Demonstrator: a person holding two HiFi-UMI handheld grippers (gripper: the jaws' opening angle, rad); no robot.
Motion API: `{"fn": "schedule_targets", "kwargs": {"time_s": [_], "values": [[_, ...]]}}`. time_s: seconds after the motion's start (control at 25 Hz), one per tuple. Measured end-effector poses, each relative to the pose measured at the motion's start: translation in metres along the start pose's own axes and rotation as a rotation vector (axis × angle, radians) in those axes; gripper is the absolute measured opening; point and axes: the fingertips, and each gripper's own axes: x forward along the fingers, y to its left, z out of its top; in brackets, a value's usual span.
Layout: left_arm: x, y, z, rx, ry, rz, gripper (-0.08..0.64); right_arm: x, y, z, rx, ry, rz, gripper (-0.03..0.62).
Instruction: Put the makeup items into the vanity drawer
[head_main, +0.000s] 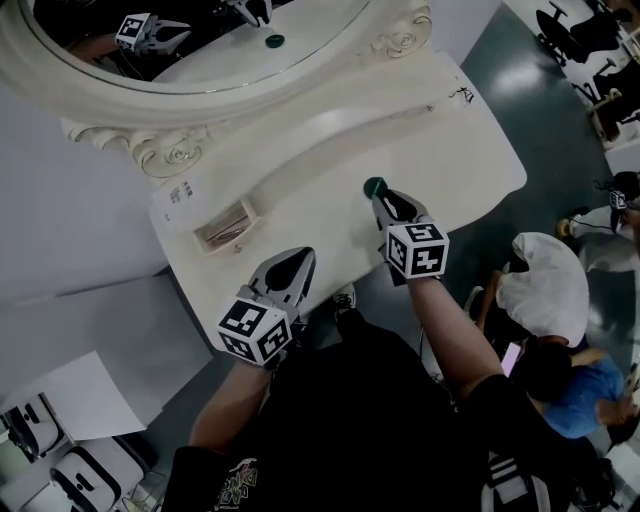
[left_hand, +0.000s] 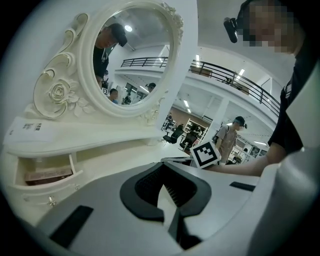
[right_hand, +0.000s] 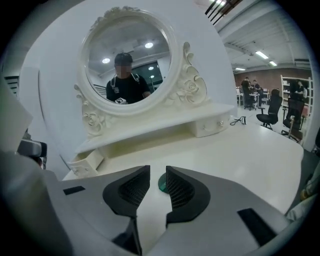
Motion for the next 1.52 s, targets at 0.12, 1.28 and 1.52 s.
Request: {"fn": "schedule_targets", "kwargs": {"time_s": [0.12,1.28,1.52], "values": [[-0.002,0.002,-0.004,-0.014,0.009,0.014,0.002,0.016,-0.007,-0.011,-0.009,0.051,-0.029,0.108],[-0.045,0.019,-0.006,-0.071,-0.060,0.089,0.002,0.032,0.034,0.001,-0.193,0.119,-0.042,0.029],[-0.072,0.021,-0.003,-0.072,-0.098,0.123,0.002,0.020,0.092,0.025,-0.236,0.060,0.067,0.029]]}}
